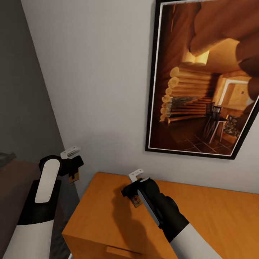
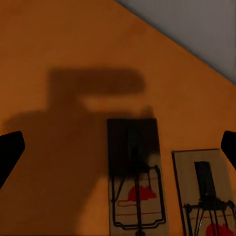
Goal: Take the four mousetraps from the cabinet in the bathroom and place them on the bathroom floor. Make sure all four end up on the same floor surface, and ensure that at least two of them are either under or directly next to the same bathroom sink.
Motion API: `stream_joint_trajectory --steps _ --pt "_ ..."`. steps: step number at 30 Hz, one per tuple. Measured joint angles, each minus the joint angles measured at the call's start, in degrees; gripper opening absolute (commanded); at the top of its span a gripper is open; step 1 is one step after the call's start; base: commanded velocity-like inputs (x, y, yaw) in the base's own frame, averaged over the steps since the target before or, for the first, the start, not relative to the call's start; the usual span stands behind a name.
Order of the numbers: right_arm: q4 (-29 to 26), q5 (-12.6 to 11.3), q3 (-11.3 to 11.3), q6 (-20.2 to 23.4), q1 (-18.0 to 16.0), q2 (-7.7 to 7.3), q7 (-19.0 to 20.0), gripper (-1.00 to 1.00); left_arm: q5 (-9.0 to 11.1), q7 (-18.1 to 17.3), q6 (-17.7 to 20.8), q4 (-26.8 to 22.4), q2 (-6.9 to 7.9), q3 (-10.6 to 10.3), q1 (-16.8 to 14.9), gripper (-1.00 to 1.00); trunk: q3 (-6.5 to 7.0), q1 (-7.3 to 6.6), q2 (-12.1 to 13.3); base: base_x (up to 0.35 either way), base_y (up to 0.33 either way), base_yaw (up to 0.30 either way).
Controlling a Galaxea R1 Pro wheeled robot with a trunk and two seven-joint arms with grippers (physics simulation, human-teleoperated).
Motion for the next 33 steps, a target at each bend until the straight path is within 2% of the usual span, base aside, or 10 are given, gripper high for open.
stream_joint_trajectory --steps 2,6,8,20,33 --pt "1.3 0.0 0.3 0.0 -0.1 0.06 0.0 1.0 0.0 0.0 0.0 0.0 0.0 0.0 0.0 -1.0 0.0 0.0 0.0 0.013 0.009 0.0" --pt "4.4 -0.1 2.7 -0.1 -0.3 0.19 0.1 1.0 0.0 0.0 0.0 0.0 0.01 0.0 0.0 -1.0 0.0 0.0 0.0 0.005 0.003 0.0" --pt "4.7 -0.1 3.0 -0.1 -0.3 0.2 0.1 1.0 0.0 0.0 0.0 0.1 0.01 0.1 0.0 -1.0 0.0 0.0 0.0 0.002 0.001 0.0" --pt "5.2 -0.1 3.4 -0.1 -0.4 0.35 0.1 1.0 0.0 0.0 0.0 0.1 0.01 0.1 0.0 -1.0 0.0 0.0 0.0 0.004 0.001 0.0" --pt "5.5 -0.3 3.1 -0.2 -0.4 0.39 0.1 1.0 -0.1 0.0 0.1 0.1 0.01 0.1 0.0 -1.0 0.0 0.0 0.0 0.137 0.069 0.0"
